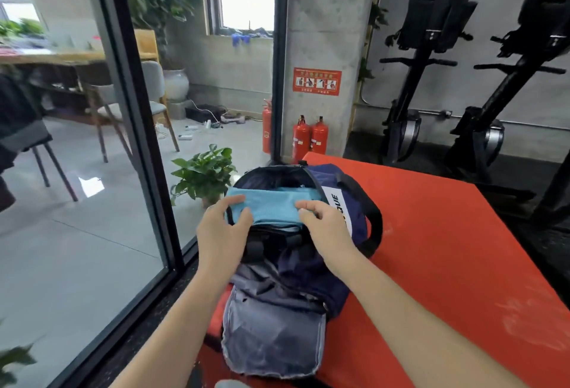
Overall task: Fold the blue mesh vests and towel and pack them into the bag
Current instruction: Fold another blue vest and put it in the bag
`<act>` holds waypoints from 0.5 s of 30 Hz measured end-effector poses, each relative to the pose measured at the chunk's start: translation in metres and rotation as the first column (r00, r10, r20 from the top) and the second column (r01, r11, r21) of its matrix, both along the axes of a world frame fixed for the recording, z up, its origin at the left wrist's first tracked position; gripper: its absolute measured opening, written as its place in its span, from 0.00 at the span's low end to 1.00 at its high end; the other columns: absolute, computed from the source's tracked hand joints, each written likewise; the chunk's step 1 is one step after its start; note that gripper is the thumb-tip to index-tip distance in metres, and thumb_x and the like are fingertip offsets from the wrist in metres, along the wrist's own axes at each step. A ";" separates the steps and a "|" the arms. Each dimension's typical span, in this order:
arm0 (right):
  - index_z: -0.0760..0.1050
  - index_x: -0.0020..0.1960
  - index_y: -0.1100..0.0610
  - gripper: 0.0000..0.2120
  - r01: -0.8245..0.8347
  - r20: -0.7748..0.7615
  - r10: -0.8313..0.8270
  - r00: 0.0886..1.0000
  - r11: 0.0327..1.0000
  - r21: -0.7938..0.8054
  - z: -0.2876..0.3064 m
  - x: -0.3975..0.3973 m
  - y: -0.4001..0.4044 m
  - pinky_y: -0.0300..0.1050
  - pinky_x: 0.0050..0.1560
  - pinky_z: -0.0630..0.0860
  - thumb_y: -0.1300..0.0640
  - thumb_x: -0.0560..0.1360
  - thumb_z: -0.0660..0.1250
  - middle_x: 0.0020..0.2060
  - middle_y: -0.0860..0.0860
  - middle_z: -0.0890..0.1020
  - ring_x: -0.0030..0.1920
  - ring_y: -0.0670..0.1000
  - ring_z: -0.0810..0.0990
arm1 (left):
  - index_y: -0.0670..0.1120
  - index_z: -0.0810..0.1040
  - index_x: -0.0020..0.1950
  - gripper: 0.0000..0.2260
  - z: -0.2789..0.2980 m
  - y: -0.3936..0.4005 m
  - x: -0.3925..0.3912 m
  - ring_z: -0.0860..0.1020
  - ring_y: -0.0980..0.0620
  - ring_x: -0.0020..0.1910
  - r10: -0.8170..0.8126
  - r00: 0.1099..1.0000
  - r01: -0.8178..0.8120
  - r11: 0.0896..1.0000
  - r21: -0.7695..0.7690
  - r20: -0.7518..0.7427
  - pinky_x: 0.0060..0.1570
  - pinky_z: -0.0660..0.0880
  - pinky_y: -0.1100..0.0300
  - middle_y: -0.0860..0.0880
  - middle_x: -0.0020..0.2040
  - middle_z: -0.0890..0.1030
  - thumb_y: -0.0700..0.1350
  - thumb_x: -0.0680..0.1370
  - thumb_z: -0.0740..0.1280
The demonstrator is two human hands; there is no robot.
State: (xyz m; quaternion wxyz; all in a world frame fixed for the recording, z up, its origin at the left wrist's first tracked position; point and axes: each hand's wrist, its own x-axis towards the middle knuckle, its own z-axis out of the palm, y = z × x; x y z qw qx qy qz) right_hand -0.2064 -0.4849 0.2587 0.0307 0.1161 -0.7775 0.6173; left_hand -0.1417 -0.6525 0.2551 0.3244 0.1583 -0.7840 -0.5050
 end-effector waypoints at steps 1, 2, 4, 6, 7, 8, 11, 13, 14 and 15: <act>0.81 0.57 0.54 0.10 -0.004 0.058 0.006 0.998 0.999 -0.032 0.002 -0.009 -0.014 0.31 0.49 0.72 0.62 0.79 0.64 0.50 0.47 0.82 0.49 0.45 0.79 | 0.55 0.81 0.57 0.10 0.004 -0.011 -0.008 0.74 0.55 0.43 0.014 1.000 -0.013 0.999 -0.035 0.016 0.47 0.68 0.61 0.54 0.45 0.75 0.48 0.76 0.69; 0.81 0.59 0.57 0.12 0.003 0.116 0.005 0.993 0.998 -0.068 0.002 -0.019 -0.025 0.32 0.52 0.73 0.64 0.79 0.63 0.51 0.48 0.82 0.50 0.46 0.79 | 0.54 0.80 0.59 0.11 0.006 -0.019 -0.017 0.75 0.53 0.45 0.012 0.999 -0.010 0.997 -0.071 0.034 0.49 0.68 0.61 0.53 0.46 0.76 0.48 0.77 0.69; 0.80 0.61 0.60 0.13 0.043 0.208 -0.015 0.978 0.991 -0.128 0.002 -0.037 -0.040 0.42 0.60 0.75 0.66 0.79 0.62 0.54 0.51 0.81 0.54 0.50 0.79 | 0.53 0.78 0.62 0.13 0.014 -0.030 -0.035 0.75 0.53 0.49 -0.015 0.995 0.029 0.989 -0.146 0.098 0.50 0.66 0.62 0.50 0.51 0.78 0.50 0.78 0.68; 0.79 0.63 0.60 0.15 0.088 0.250 -0.055 0.967 0.988 -0.124 0.003 -0.051 -0.044 0.45 0.62 0.74 0.66 0.79 0.61 0.57 0.52 0.81 0.55 0.50 0.78 | 0.51 0.76 0.67 0.16 0.018 -0.034 -0.055 0.74 0.54 0.51 -0.084 0.983 0.112 0.978 -0.174 0.161 0.52 0.66 0.63 0.51 0.57 0.78 0.50 0.79 0.67; 0.78 0.64 0.59 0.15 0.111 0.247 -0.085 0.965 0.989 -0.097 0.003 -0.057 -0.042 0.42 0.59 0.74 0.65 0.79 0.61 0.58 0.52 0.80 0.53 0.48 0.77 | 0.50 0.75 0.68 0.18 0.019 -0.034 -0.065 0.74 0.55 0.52 -0.121 0.975 0.155 0.972 -0.178 0.186 0.53 0.66 0.63 0.51 0.59 0.77 0.50 0.79 0.67; 0.78 0.65 0.58 0.16 0.134 0.223 -0.119 0.967 0.989 -0.053 0.003 -0.062 -0.039 0.39 0.53 0.74 0.64 0.79 0.61 0.58 0.51 0.80 0.49 0.46 0.77 | 0.49 0.74 0.69 0.19 0.020 -0.033 -0.076 0.73 0.56 0.51 -0.148 0.966 0.188 0.965 -0.181 0.211 0.53 0.66 0.64 0.51 0.60 0.77 0.50 0.79 0.67; 0.75 0.68 0.54 0.18 0.215 0.079 -0.231 0.970 0.963 0.164 0.002 -0.072 -0.026 0.40 0.38 0.69 0.59 0.78 0.62 0.54 0.52 0.83 0.37 0.46 0.77 | 0.47 0.74 0.70 0.19 0.020 -0.029 -0.108 0.73 0.55 0.54 -0.204 0.937 0.262 0.948 -0.183 0.283 0.55 0.64 0.66 0.50 0.63 0.78 0.48 0.79 0.67; 0.73 0.70 0.53 0.19 0.264 -0.005 -0.272 0.962 0.929 0.260 -0.002 -0.079 -0.018 0.42 0.42 0.70 0.58 0.79 0.61 0.58 0.53 0.82 0.42 0.51 0.80 | 0.47 0.75 0.69 0.18 0.016 -0.024 -0.127 0.74 0.54 0.56 -0.219 0.921 0.292 0.935 -0.200 0.322 0.55 0.64 0.66 0.50 0.64 0.78 0.47 0.79 0.67; 0.72 0.71 0.54 0.20 0.278 -0.029 -0.282 0.959 0.919 0.278 -0.003 -0.084 -0.015 0.43 0.45 0.71 0.57 0.80 0.61 0.60 0.53 0.81 0.46 0.54 0.81 | 0.47 0.76 0.68 0.17 0.015 -0.021 -0.136 0.75 0.52 0.57 -0.215 0.918 0.294 0.933 -0.207 0.332 0.55 0.65 0.66 0.49 0.64 0.79 0.46 0.79 0.67; 0.71 0.72 0.54 0.21 0.279 -0.040 -0.280 0.959 0.915 0.292 -0.005 -0.088 -0.013 0.44 0.48 0.72 0.57 0.80 0.61 0.61 0.54 0.81 0.48 0.55 0.81 | 0.46 0.76 0.68 0.17 0.013 -0.018 -0.143 0.76 0.52 0.58 -0.210 0.918 0.291 0.933 -0.210 0.337 0.55 0.65 0.67 0.48 0.64 0.79 0.45 0.79 0.66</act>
